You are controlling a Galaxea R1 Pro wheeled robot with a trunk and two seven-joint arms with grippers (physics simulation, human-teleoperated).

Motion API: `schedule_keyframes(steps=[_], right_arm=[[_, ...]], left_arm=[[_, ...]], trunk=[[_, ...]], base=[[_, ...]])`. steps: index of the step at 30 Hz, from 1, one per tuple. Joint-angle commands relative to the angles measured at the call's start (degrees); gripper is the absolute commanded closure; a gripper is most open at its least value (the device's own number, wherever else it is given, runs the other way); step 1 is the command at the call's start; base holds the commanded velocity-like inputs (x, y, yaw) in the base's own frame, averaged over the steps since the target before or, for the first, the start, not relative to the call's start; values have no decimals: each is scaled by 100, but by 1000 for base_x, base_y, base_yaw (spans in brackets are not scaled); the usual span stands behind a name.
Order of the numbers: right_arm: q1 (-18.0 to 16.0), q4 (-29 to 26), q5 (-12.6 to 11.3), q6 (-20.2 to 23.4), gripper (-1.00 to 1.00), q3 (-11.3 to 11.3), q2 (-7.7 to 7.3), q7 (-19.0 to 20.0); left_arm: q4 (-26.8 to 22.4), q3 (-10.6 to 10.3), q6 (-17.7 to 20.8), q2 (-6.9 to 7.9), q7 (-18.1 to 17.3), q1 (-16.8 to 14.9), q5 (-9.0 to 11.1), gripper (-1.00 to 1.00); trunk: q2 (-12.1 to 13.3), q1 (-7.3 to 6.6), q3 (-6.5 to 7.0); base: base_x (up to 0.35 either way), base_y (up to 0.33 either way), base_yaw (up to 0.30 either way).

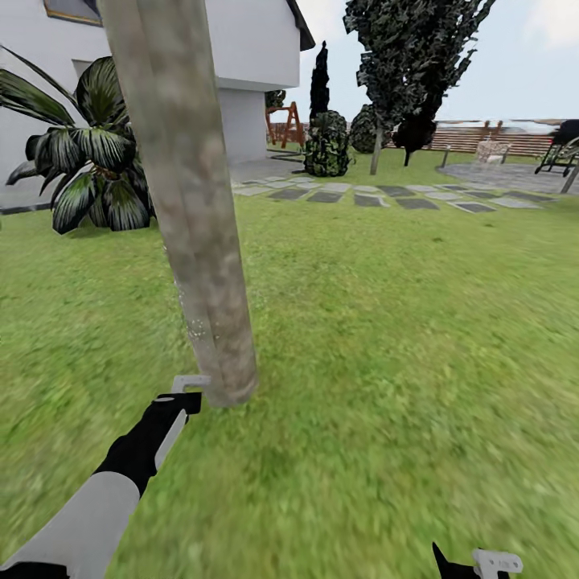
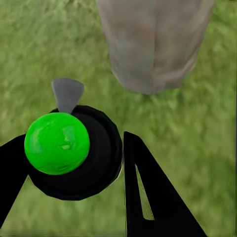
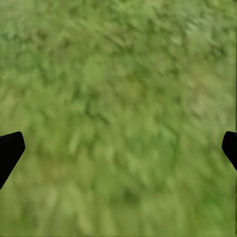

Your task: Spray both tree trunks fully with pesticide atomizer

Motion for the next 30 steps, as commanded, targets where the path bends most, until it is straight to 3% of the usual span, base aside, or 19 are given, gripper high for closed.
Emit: schedule_keyframes(steps=[1, 10, 21, 27, 30], right_arm=[[1, 0, 0, 0, -100, 0, 0, 0], [2, 0, 0, 0, -100, 1, 0, 0], [0, -5, -1, 0, -100, -2, 0, 0], [-1, -9, -9, 0, -100, -9, -4, 0], [3, -9, -9, 0, -100, -9, -16, 1]], left_arm=[[0, 0, 0, 1, 0, 0, -3, 100], [0, 0, 0, -6, 0, 0, -1, 100], [33, 0, -3, -13, 0, 0, 5, 100], [11, -86, -260, -198, -72, -85, -23, 100], [-436, -104, -213, -447, -86, -176, -18, 100]], trunk=[[0, 0, 0], [0, 0, 0], [0, 0, 0], [0, 0, 0], [0, 0, 0]], base=[[95, -274, 43], [79, -274, 18], [1, -271, 264], [0, -39, 191], [0, -1, 13]])
